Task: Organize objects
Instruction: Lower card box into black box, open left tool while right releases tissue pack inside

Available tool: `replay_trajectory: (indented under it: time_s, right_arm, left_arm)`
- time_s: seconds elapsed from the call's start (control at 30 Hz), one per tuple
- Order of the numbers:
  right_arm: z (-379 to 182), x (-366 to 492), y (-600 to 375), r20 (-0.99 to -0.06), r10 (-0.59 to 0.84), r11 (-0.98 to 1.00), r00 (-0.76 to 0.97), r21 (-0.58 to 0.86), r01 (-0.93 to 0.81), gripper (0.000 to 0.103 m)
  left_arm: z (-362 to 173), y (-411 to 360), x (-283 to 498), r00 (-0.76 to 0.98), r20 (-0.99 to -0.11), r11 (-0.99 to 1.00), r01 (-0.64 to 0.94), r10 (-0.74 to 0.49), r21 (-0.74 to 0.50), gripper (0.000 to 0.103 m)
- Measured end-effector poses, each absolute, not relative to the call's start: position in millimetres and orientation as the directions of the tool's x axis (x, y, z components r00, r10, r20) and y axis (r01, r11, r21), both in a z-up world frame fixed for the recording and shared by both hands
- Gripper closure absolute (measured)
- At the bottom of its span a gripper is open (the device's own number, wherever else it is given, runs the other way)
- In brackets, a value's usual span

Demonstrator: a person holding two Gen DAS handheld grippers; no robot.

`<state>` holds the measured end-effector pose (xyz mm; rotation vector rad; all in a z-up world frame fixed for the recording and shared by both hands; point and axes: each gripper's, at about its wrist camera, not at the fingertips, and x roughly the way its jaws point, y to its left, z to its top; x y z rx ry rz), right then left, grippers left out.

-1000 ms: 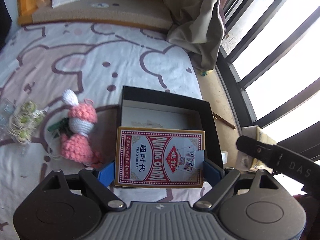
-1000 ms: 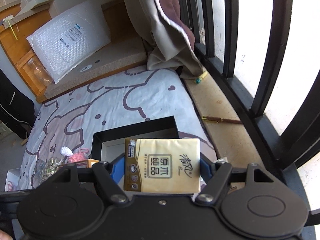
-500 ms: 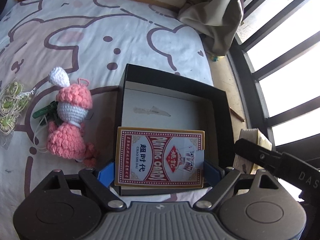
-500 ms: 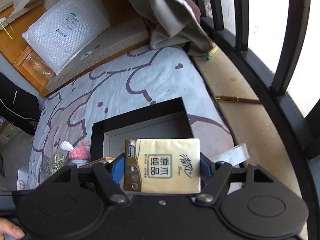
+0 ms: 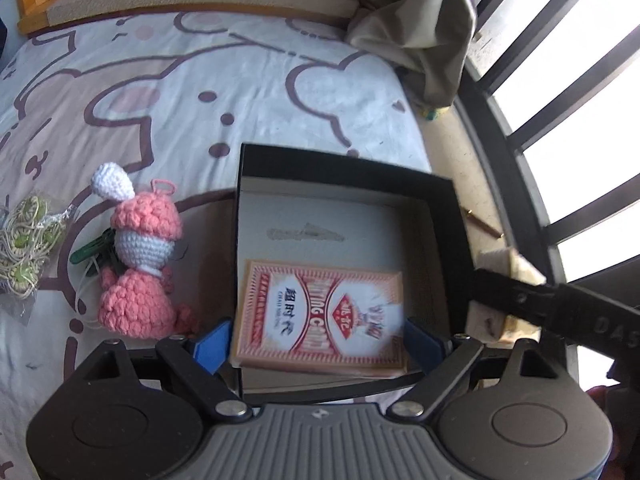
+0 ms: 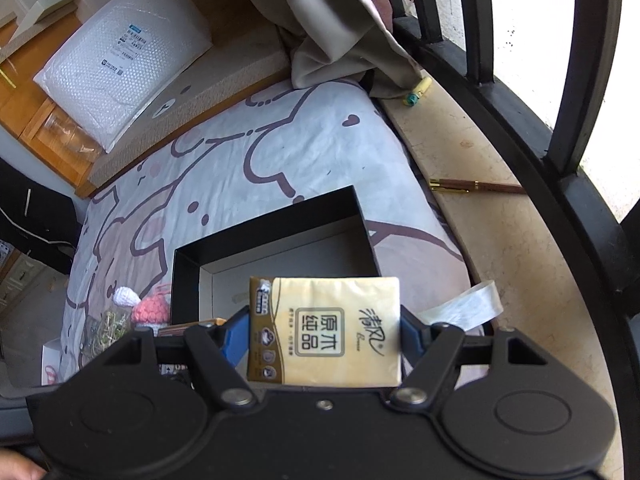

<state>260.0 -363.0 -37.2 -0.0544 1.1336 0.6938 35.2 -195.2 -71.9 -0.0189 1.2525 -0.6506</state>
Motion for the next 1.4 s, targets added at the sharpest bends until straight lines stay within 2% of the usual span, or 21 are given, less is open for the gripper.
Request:
replay_trajectory:
  time_s: [0.03,0.07,0.2,0.37,0.8,0.97,1.07,1.1,1.2,1.4]
  right_arm:
    - [-37.6,260.3,-362.5,-0.844,0.48,0.791,0.238,0.3,-0.533,0.03]
    - [-38.0,260.6,-362.4,-0.845,0.48,0.791,0.236,0.301,-0.532,0.03]
    - [-40.0,261.8,-361.9,-0.846,0.48,0.793,0.231,0.305,-0.528,0.03]
    - [-42.4,262.6,-359.2,-0.851,0.477,0.793,0.221,0.309,-0.525,0.03]
    - [-64.6,243.1,-328.2,-0.905,0.395,0.738,0.161,0.208,-0.642,0.03]
    - [-70.0,238.9,-320.7,-0.916,0.348,0.735,0.197,0.136,-0.665,0.029]
    - [-73.8,238.4,-320.3,-0.922,0.314,0.739,0.228,0.086,-0.668,0.028]
    - [-75.1,238.6,-320.6,-0.923,0.308,0.74,0.232,0.079,-0.668,0.023]
    - [-74.9,240.3,-323.0,-0.924,0.308,0.744,0.229,0.083,-0.663,0.02]
    - [-69.9,238.3,-324.4,-0.922,0.317,0.742,0.222,0.094,-0.664,0.02]
  left_arm:
    - [-68.8,-195.5,34.2,0.169,-0.87,0.822,0.45,-0.463,-0.349,0.005]
    - [-66.0,-195.6,32.5,0.184,-0.87,0.823,0.459,-0.457,-0.334,0.003]
    - [-59.5,-196.2,26.9,0.224,-0.873,0.814,0.514,-0.433,-0.272,0.003]
    - [-64.2,-189.1,32.0,0.248,-0.895,0.838,0.505,-0.371,-0.207,0.003]
    - [-67.6,-164.5,51.1,0.257,-0.905,0.885,0.412,-0.341,-0.217,0.003]
    - [-68.8,-166.2,50.2,0.245,-0.908,0.874,0.439,-0.339,-0.208,0.003]
    - [-69.9,-167.3,50.8,0.24,-0.91,0.873,0.441,-0.339,-0.209,0.003]
    - [-70.3,-168.0,50.8,0.239,-0.911,0.873,0.442,-0.337,-0.207,0.003]
    - [-70.9,-170.3,49.8,0.235,-0.912,0.869,0.451,-0.336,-0.203,0.003]
    - [-69.2,-170.9,47.9,0.239,-0.911,0.865,0.46,-0.336,-0.198,0.003]
